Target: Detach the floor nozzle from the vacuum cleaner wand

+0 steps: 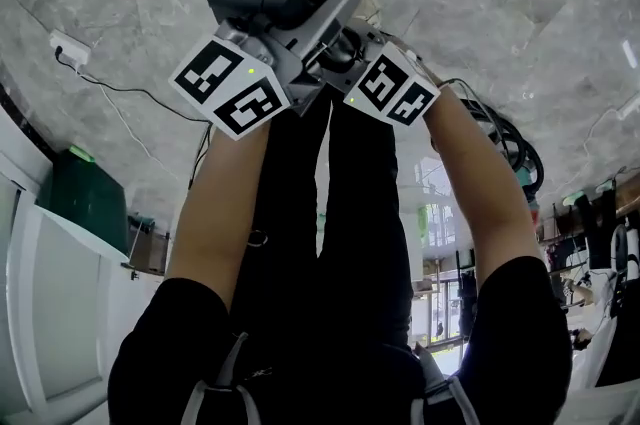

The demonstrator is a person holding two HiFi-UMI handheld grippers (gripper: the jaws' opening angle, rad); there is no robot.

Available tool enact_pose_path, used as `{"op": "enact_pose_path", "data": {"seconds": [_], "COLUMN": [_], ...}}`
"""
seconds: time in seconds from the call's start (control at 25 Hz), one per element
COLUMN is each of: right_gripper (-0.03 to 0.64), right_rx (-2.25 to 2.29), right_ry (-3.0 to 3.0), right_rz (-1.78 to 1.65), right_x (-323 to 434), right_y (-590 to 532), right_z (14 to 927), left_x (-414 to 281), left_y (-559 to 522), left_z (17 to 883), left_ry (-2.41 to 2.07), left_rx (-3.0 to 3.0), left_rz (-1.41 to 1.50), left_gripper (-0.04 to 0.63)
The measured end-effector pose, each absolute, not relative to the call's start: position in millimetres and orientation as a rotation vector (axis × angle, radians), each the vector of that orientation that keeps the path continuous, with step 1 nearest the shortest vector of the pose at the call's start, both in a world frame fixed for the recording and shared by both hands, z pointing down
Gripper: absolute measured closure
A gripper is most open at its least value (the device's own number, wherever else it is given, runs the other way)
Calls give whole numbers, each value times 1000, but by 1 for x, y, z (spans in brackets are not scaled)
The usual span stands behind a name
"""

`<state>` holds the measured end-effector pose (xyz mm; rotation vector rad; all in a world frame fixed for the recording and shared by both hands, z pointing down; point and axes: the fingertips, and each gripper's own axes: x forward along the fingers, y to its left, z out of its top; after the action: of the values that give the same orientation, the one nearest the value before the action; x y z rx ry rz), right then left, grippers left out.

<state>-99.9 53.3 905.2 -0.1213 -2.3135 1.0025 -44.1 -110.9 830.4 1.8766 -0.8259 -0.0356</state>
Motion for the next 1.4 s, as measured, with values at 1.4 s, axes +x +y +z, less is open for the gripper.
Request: {"op": "enact_pose_path", "data": {"seconds": [1.4], "right_gripper": [563], "right_rx": [-290], "right_ry": [-2285], "right_rz": [1229], "right_x": [-88], "right_y": [130], "right_z": [866], "left_x": [-124], "left_y": [-159], "left_z": [711], "left_ry": [-824], "left_rx": [2049], "left_rz": [-447], "left_gripper": [531]}}
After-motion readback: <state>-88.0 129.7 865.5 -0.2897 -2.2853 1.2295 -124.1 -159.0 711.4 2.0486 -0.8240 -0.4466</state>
